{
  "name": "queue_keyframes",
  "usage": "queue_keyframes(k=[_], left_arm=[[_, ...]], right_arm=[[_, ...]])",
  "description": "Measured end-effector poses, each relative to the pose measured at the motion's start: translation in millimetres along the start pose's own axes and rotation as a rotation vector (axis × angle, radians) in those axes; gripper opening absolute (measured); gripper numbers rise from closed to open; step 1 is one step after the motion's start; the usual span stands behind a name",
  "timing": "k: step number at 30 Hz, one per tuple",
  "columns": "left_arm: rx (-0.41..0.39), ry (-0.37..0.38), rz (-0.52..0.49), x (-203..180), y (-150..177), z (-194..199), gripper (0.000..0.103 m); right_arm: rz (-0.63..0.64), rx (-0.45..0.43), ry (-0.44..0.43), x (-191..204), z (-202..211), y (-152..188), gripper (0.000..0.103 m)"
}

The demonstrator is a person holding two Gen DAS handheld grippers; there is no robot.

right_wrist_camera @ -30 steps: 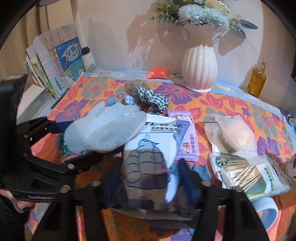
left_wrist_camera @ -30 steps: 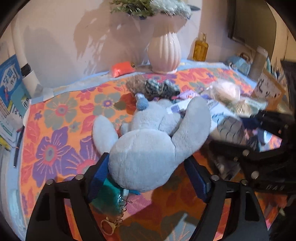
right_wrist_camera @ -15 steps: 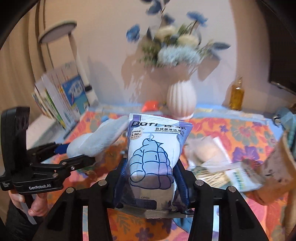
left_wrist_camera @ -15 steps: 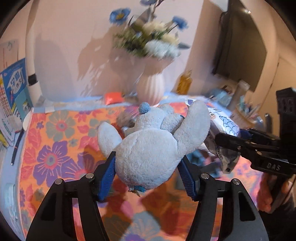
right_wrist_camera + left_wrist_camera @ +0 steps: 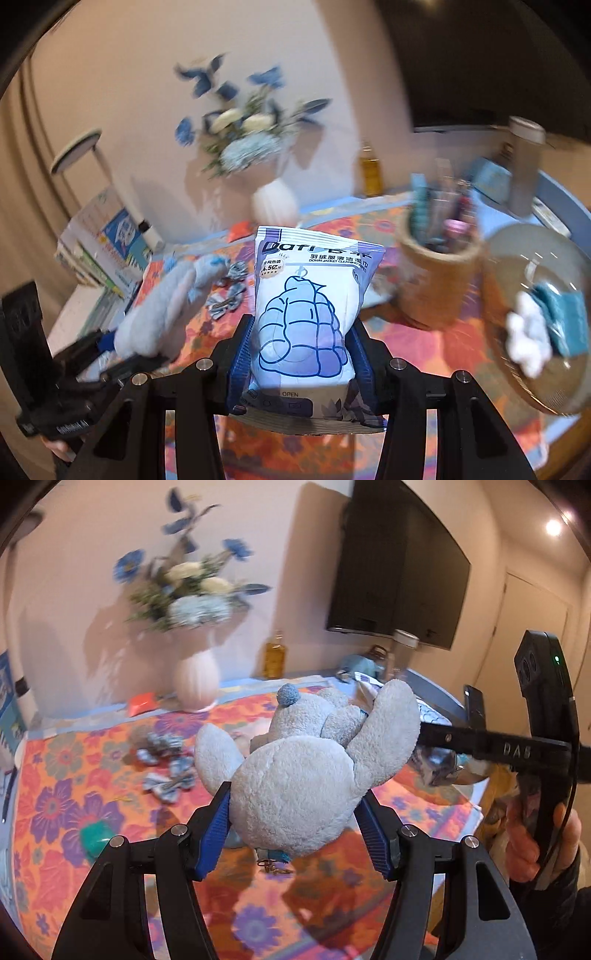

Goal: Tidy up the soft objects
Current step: 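Carry the bunny and DOTI packet into the glass bowl and release both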

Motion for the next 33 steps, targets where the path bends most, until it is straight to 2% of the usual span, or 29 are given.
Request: queue_keyframes(k=[8,13,17,21,27,33], left_arm=[[0.027,0.056,-0.112,-77.0,-10.5,-20.1,0.062],[0.072,0.084,-0.184,-121.9,-21.8,-48.8,0.062],[0.094,0.105,-0.239,-155.6,-34.0,-69.7,0.062],[0.102,0.125,-0.278,-185.4,-55.3,-91.3,0.062],[0.102,0.159,-0.272,-214.1,-89.3,-117.2,0.062],[0.076,0.136,-0.303,-237.1,-116.4,-142.1,0.063]], right_arm=[[-0.209,-0.038,0.059,-101.5,49.2,24.3,0.048],[-0.327,-0.083,0.116,-163.9,75.3,33.1,0.048],[-0.406,-0.117,0.122,-205.7,91.8,35.7,0.048],[-0.445,-0.137,0.133,-232.0,99.9,31.2,0.048],[-0.463,-0.141,0.181,-262.8,99.2,15.0,0.049],[-0.448,-0.124,0.255,-282.3,90.2,-6.7,0.049]])
Point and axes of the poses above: each gripper's, at about its wrist camera, not at the fingertips, and z roughly against the way its jaws point, x to its left, y to its underside, the point moved 9 cm from there along -z, roughly the way its jaws point, and after that the axes turned 14 degrees about x, right-handed, at the moved point
